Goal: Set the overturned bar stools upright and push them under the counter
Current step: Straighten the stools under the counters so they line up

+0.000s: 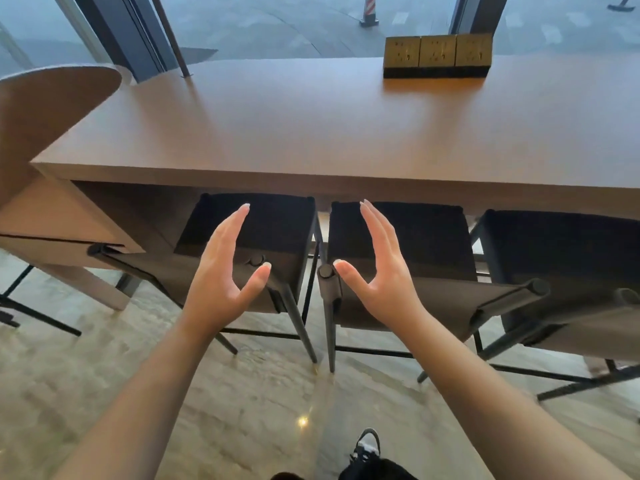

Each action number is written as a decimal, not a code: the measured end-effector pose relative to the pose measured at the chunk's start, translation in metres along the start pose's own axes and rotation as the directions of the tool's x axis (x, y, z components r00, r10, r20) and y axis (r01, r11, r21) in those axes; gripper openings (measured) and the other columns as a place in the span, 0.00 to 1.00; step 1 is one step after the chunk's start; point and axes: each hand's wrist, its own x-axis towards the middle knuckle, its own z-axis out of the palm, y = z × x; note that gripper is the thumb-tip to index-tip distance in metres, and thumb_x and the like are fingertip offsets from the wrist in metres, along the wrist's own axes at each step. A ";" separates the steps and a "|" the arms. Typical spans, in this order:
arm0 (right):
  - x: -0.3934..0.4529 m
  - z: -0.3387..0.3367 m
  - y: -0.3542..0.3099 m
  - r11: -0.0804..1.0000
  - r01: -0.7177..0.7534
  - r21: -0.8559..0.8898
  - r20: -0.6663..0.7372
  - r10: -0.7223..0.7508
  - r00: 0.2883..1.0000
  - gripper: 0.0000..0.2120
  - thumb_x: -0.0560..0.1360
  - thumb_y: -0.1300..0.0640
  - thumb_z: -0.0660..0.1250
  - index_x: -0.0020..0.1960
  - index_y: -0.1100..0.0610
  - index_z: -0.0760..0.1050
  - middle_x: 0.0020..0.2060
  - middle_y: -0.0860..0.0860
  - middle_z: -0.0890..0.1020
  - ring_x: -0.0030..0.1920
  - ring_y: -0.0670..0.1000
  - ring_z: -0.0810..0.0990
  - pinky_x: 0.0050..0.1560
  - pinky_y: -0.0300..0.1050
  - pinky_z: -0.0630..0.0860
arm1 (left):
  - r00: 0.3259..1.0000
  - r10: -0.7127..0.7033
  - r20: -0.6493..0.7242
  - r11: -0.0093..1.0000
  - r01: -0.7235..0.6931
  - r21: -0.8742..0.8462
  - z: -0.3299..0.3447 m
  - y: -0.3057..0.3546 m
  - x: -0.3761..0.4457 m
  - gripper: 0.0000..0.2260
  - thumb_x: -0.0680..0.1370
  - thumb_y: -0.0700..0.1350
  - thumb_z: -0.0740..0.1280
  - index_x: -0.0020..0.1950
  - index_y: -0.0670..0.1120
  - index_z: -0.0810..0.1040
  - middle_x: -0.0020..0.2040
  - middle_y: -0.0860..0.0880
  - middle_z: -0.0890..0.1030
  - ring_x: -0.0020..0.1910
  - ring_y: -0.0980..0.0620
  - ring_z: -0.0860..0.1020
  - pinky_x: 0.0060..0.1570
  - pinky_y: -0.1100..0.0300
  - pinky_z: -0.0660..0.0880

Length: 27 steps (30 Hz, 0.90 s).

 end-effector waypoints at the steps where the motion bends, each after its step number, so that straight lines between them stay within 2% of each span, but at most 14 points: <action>1: 0.002 0.003 0.002 1.000 -0.014 -0.005 -0.001 0.014 1.000 0.36 0.74 0.29 0.59 0.75 0.29 0.44 0.74 0.25 0.48 0.73 0.27 0.49 0.67 0.31 0.52 | 1.000 -0.003 0.014 1.000 0.003 -0.007 0.001 -0.007 0.003 0.35 0.76 0.63 0.62 0.80 0.57 0.56 0.76 0.74 0.53 0.74 0.73 0.55 0.70 0.59 0.56; 6: 0.005 0.019 0.007 0.999 -0.050 -0.012 -0.023 0.050 0.998 0.36 0.75 0.32 0.61 0.77 0.33 0.46 0.76 0.30 0.51 0.74 0.31 0.51 0.69 0.33 0.53 | 0.998 0.034 0.052 0.999 -0.032 -0.034 0.005 -0.043 0.013 0.36 0.76 0.62 0.63 0.81 0.55 0.55 0.77 0.72 0.54 0.75 0.71 0.55 0.69 0.62 0.56; 10: 0.003 0.044 0.004 0.993 -0.100 -0.068 -0.067 0.096 0.993 0.38 0.75 0.30 0.59 0.79 0.38 0.49 0.79 0.39 0.55 0.75 0.33 0.53 0.70 0.35 0.54 | 0.989 0.056 0.134 0.994 -0.042 -0.100 0.004 -0.070 0.020 0.35 0.77 0.61 0.64 0.81 0.56 0.55 0.77 0.72 0.54 0.76 0.69 0.56 0.70 0.64 0.56; 12: -0.001 0.056 0.002 0.987 -0.119 -0.104 -0.073 0.112 0.991 0.38 0.75 0.31 0.60 0.79 0.40 0.49 0.79 0.42 0.55 0.76 0.38 0.54 0.73 0.43 0.57 | 0.981 0.083 0.177 0.993 -0.065 -0.101 0.004 -0.081 0.024 0.35 0.77 0.61 0.64 0.81 0.58 0.54 0.76 0.72 0.53 0.76 0.69 0.55 0.71 0.60 0.56; 14: -0.004 0.071 -0.001 0.976 -0.108 -0.187 -0.052 0.100 0.994 0.37 0.76 0.34 0.62 0.79 0.41 0.49 0.80 0.44 0.55 0.78 0.44 0.55 0.75 0.55 0.59 | 0.971 0.104 0.214 0.991 -0.082 -0.107 0.000 -0.092 0.026 0.34 0.77 0.62 0.64 0.80 0.60 0.53 0.77 0.72 0.53 0.76 0.70 0.54 0.72 0.56 0.57; 17: -0.006 0.091 -0.007 0.961 -0.117 -0.249 -0.055 0.106 0.993 0.37 0.76 0.34 0.62 0.79 0.40 0.49 0.80 0.44 0.55 0.78 0.44 0.55 0.75 0.63 0.61 | 0.957 0.122 0.265 0.988 -0.091 -0.124 -0.011 -0.105 0.028 0.35 0.77 0.62 0.64 0.80 0.59 0.53 0.80 0.62 0.58 0.78 0.59 0.58 0.75 0.48 0.60; 19: -0.007 0.099 -0.008 0.960 -0.127 -0.249 -0.079 0.111 0.991 0.37 0.76 0.32 0.60 0.79 0.39 0.48 0.80 0.43 0.55 0.77 0.43 0.55 0.74 0.64 0.62 | 0.949 0.128 0.289 0.988 -0.096 -0.121 -0.015 -0.111 0.031 0.35 0.77 0.61 0.65 0.81 0.58 0.54 0.80 0.56 0.59 0.78 0.54 0.60 0.75 0.44 0.61; 21: -0.007 0.103 -0.008 0.959 -0.130 -0.253 -0.073 0.116 0.991 0.37 0.76 0.33 0.60 0.79 0.38 0.48 0.80 0.43 0.54 0.78 0.45 0.55 0.74 0.64 0.62 | 0.943 0.131 0.305 0.989 -0.101 -0.112 -0.014 -0.115 0.034 0.36 0.77 0.59 0.66 0.81 0.56 0.54 0.80 0.55 0.60 0.78 0.53 0.60 0.75 0.43 0.62; 27: -0.002 0.102 0.009 0.959 -0.165 -0.230 -0.044 0.160 0.986 0.36 0.77 0.35 0.61 0.79 0.40 0.49 0.79 0.43 0.55 0.78 0.45 0.55 0.75 0.59 0.61 | 0.929 0.150 0.339 0.989 -0.139 -0.056 0.006 -0.127 0.041 0.38 0.76 0.58 0.69 0.81 0.53 0.54 0.80 0.51 0.63 0.78 0.51 0.61 0.76 0.47 0.61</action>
